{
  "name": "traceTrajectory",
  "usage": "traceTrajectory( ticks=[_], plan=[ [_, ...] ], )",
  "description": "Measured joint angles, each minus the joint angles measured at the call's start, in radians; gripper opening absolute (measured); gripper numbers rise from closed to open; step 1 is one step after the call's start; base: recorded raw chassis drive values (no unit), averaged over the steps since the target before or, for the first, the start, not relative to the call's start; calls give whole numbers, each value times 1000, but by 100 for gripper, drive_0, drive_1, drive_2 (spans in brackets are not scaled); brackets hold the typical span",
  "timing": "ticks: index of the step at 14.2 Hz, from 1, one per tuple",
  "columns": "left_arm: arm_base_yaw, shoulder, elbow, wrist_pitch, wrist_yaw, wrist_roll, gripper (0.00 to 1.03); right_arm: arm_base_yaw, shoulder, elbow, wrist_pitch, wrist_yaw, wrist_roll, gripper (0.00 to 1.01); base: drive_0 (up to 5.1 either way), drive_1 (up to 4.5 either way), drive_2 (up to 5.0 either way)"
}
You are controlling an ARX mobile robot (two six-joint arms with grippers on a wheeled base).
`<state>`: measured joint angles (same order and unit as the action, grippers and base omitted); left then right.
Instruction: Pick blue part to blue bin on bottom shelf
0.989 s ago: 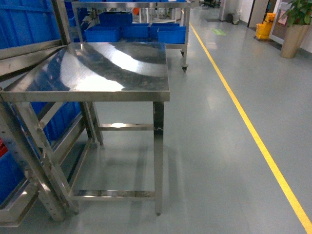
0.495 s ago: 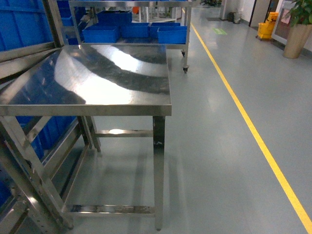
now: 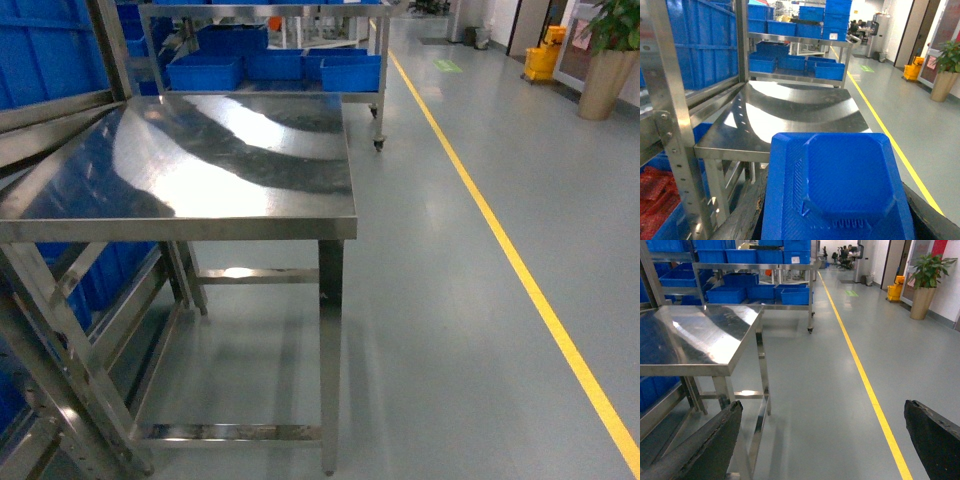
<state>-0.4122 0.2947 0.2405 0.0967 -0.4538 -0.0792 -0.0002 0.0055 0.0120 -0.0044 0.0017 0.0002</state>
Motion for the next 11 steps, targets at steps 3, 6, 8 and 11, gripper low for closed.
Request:
traceTrajectory(
  ticks=[3,6,8,11],
  plan=[
    [1,0,0,-1,1,0,44,0,0,0,0,-1,0,98,-490,241,241],
    [1,0,0,0,1,0,44,0,0,0,2,-1,0,98,-487,254,254],
    [2,0,0,0,0,0,44,0,0,0,-2,-1,0,98,-501,240,240],
    [2,0,0,0,0,0,44,0,0,0,1,-1,0,98,-497,244,244]
  ],
)
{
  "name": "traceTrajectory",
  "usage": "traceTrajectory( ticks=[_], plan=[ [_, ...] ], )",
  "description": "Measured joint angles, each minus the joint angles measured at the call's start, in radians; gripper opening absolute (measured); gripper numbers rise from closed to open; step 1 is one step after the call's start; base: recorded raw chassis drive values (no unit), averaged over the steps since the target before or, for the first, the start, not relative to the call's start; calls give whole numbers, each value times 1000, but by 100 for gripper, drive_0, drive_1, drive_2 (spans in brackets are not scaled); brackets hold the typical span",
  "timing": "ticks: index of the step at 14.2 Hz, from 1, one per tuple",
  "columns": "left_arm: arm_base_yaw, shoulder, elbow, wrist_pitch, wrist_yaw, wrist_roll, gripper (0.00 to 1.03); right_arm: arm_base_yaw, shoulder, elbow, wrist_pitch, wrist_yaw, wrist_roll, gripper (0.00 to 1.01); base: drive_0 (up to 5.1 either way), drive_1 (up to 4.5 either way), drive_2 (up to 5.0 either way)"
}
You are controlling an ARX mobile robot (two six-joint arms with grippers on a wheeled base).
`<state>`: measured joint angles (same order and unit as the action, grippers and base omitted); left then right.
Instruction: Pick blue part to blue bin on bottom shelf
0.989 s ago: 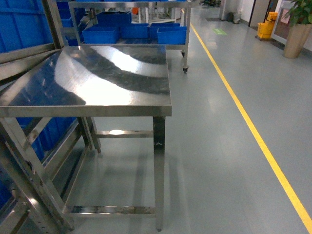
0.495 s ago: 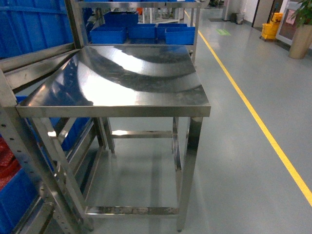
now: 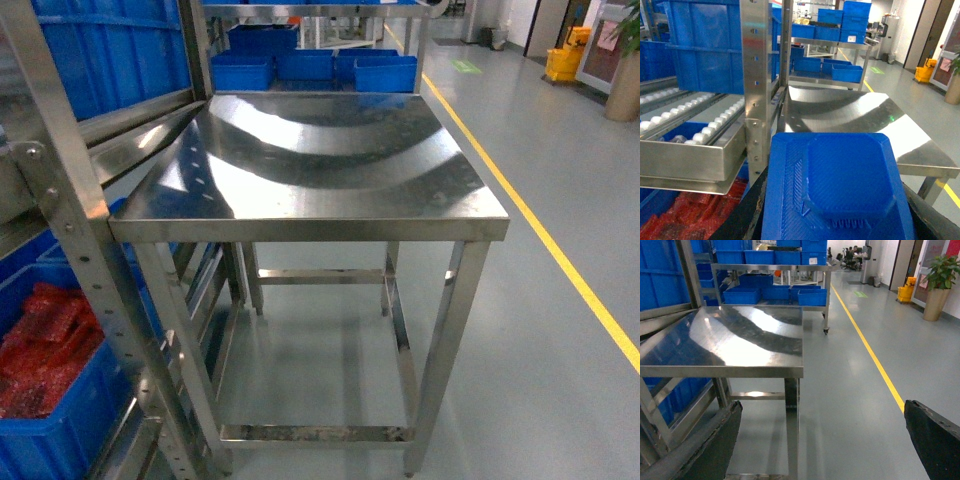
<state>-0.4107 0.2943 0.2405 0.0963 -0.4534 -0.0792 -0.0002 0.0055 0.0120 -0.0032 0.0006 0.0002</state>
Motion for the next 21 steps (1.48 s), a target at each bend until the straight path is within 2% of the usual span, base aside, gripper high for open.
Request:
traceTrajectory(
  ticks=[21],
  plan=[
    [-2,0,0,0,-1,0,44,0,0,0,-2,0,0,98,-497,244,244]
  ],
)
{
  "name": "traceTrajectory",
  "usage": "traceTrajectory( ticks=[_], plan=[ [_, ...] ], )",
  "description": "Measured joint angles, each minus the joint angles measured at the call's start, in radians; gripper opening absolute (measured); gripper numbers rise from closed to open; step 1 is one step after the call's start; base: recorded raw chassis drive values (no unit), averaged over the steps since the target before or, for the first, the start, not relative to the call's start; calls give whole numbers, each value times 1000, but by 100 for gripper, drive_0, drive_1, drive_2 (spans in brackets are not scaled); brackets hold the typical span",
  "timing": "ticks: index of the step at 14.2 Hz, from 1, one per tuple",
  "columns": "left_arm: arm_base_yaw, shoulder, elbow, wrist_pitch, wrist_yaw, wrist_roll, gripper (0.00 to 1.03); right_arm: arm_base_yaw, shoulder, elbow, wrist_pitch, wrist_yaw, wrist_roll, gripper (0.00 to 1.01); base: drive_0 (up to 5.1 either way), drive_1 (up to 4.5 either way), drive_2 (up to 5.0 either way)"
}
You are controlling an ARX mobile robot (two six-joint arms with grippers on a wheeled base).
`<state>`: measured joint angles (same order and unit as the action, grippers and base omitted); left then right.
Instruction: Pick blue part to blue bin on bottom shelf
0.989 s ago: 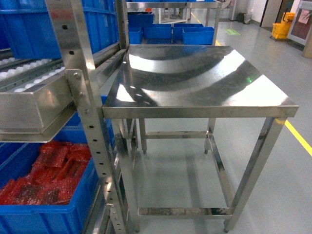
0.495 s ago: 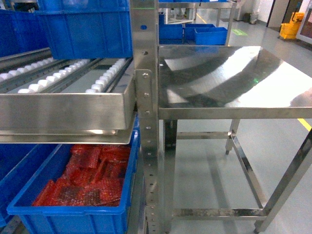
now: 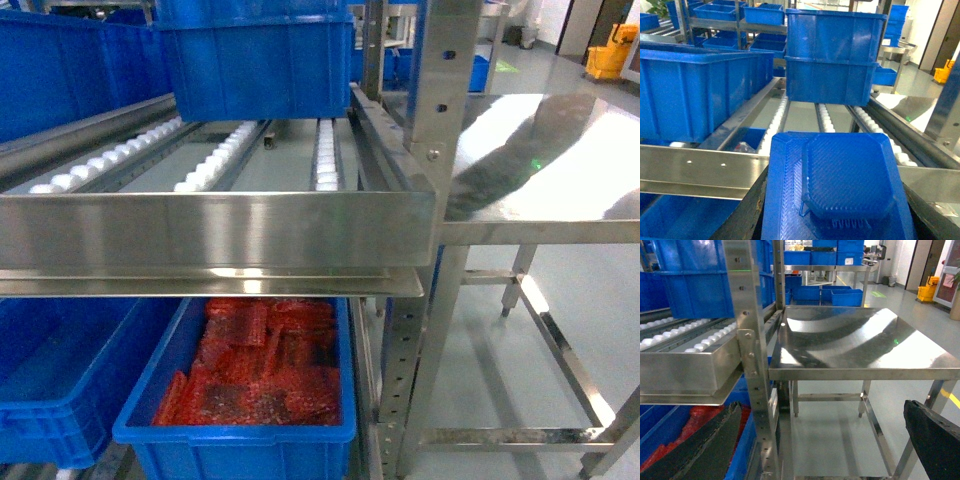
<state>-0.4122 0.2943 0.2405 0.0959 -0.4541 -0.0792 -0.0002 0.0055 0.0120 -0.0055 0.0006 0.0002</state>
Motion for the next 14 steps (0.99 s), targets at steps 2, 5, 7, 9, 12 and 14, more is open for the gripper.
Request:
traceTrajectory(
  ticks=[2,5,7,9,12,14],
  plan=[
    [0,0,0,0,2,0,44,0,0,0,-1,0,0,98,-507,234,234],
    [0,0,0,1,-1,0,44,0,0,0,0,0,0,98,-506,235,235],
    [0,0,0,0,1,0,44,0,0,0,-1,0,0,98,-509,232,232],
    [0,-1,0,1,-2,0,44,0,0,0,2,0,0,98,-509,232,232],
    [1,-1,0,4,2,0,44,0,0,0,2,0,0,98,-509,232,232],
    [1,0,0,2,1,0,44,0,0,0,1,0,0,98,-509,232,232]
  ],
)
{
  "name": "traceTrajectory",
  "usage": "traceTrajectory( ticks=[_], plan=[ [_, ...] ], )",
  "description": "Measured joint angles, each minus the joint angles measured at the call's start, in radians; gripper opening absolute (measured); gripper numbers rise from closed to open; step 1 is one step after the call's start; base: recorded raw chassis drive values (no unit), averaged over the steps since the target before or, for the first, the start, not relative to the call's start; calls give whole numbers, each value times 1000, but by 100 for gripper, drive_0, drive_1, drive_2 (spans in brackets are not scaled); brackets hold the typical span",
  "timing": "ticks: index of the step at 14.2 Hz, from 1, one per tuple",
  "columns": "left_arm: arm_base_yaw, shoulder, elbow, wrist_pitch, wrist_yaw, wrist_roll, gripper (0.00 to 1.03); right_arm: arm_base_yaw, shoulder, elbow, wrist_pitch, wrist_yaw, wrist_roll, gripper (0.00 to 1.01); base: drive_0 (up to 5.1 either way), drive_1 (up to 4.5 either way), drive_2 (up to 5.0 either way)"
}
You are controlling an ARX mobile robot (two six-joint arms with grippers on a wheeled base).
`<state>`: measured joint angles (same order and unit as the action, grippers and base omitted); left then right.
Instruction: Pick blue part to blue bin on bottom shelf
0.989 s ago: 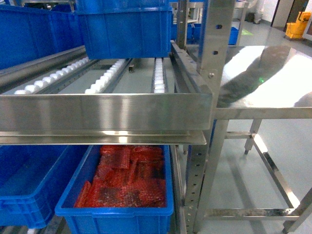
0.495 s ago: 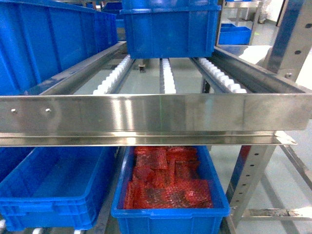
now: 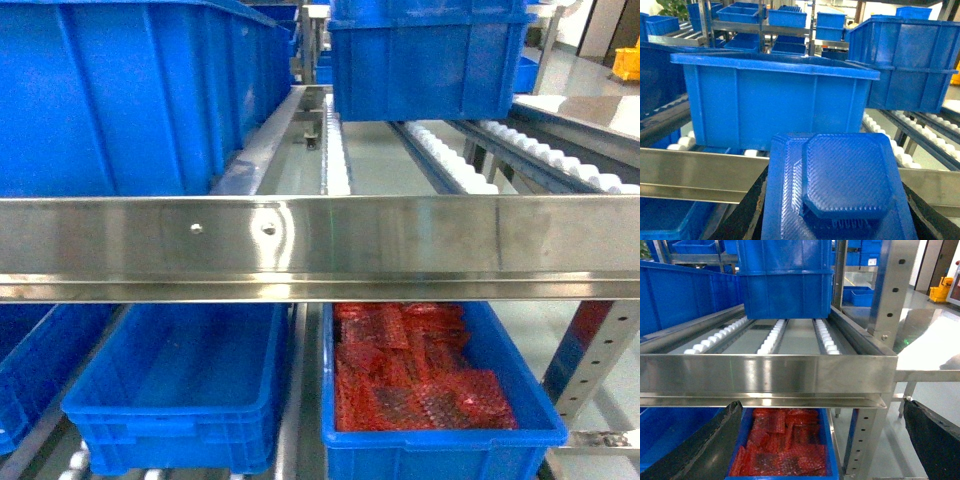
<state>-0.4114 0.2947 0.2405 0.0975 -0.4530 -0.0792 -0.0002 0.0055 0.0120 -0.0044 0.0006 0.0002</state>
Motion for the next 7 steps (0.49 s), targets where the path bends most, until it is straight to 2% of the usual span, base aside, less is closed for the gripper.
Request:
traceTrajectory(
  ticks=[4,7],
  plan=[
    [1,-1,0,0,-6,0,44,0,0,0,-2,-4,0,98,-509,232,232],
    [1,-1,0,-1,-2,0,44,0,0,0,-1,-3,0,98,0,0,0]
  ],
)
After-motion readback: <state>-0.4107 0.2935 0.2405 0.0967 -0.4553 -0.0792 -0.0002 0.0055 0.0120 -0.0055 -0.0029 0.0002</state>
